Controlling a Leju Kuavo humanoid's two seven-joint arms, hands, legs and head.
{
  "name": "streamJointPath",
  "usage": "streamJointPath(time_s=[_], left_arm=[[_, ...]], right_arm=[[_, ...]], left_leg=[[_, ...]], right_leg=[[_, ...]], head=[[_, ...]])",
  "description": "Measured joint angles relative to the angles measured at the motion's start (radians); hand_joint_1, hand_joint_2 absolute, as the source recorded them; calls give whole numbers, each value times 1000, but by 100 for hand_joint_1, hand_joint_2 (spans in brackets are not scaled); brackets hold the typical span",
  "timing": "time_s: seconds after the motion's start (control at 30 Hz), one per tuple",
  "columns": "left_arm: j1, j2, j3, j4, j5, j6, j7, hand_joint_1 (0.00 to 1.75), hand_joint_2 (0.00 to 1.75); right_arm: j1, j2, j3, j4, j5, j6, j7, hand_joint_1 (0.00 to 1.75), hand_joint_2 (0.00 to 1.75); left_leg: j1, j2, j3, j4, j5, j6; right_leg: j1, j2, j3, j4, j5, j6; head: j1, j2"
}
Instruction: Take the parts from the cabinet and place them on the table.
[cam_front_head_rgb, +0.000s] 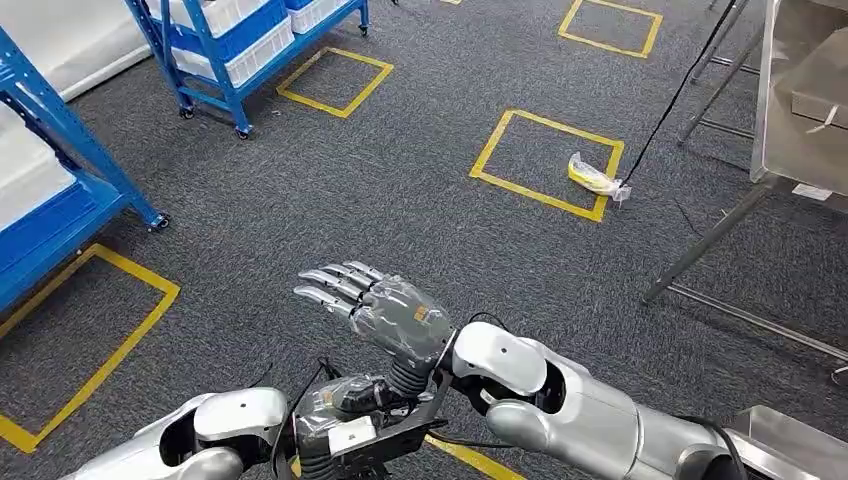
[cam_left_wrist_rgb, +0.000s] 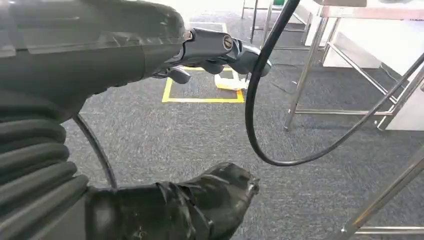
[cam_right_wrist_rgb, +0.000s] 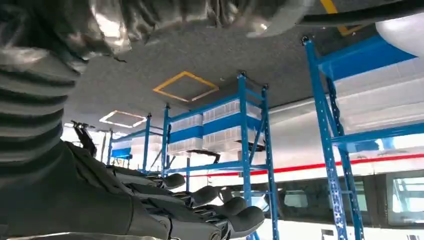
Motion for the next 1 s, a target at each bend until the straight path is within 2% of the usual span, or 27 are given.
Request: streamJointPath(time_s=[0.13,0.47,0.5,0.63,0.67,0.7,0.77,0.8,0.83,0.9,0.93,0.97,1.0], left_arm=[[0,1,0,0,0,0,0,0,0],[0,1,0,0,-2,0,0,0,0],[0,1,0,0,-3,0,0,0,175],[-1,2,0,0,-9,0,0,0,175],[-3,3,0,0,-10,0,0,0,175],[-4,4,0,0,-10,0,0,0,175],[-5,5,0,0,-10,-1,0,0,175],[-4,4,0,0,-11,-1,-1,0,175],[-10,4,-1,0,-13,-1,-3,0,175],[-11,3,-2,0,-19,-2,-5,0,175],[-10,3,-4,0,-20,-3,-5,0,175],[-11,4,-5,0,-21,-3,-5,0,175],[-11,4,-5,0,-21,-3,-5,0,175]], right_arm=[[0,0,0,6,0,0,0,0,0],[0,0,0,17,0,0,0,0,0],[0,0,0,18,0,0,0,0,0],[0,0,0,24,6,0,0,0,0],[0,2,0,26,14,0,0,0,0],[-1,2,0,27,20,0,0,0,0],[-4,5,0,28,31,-3,-1,0,0],[-5,5,0,29,34,-5,-2,0,0],[-6,5,0,30,36,-7,-3,0,0],[-7,5,2,33,37,-8,-6,0,0],[-5,5,4,35,37,-8,-6,0,0],[-5,5,7,38,37,-7,-6,0,0],[-5,5,9,41,37,-6,-6,0,0]], left_leg=[[-2,0,-1,0,0,5],[-2,0,0,0,1,6],[-2,0,0,0,1,6],[-2,0,0,0,1,6],[-10,-1,-5,8,-2,14],[-7,-2,-4,2,-1,21],[-1,-6,16,-29,14,32],[8,-7,22,-38,20,34],[5,-12,28,-49,25,38],[3,-22,25,-49,28,40],[3,-29,22,-47,28,40],[3,-39,19,-43,28,40],[4,-49,15,-38,26,37]], right_leg=[[-2,0,0,-1,1,3],[-1,0,-1,-1,2,4],[-1,0,-1,-1,2,4],[-1,0,-1,0,2,4],[-10,-1,2,-9,7,15],[-8,-6,4,-12,8,20],[-2,-9,10,-21,9,27],[-6,-6,10,-14,2,27],[-7,3,2,12,-20,26],[-7,15,-65,153,-97,25],[-8,16,-100,224,-126,26],[-8,17,-127,271,-135,27],[-10,17,-128,268,-119,28]], head=[[0,0],[0,0],[0,0],[0,0],[0,0],[0,0],[0,0],[0,0],[1,0],[1,0],[0,0],[1,0],[0,0]])
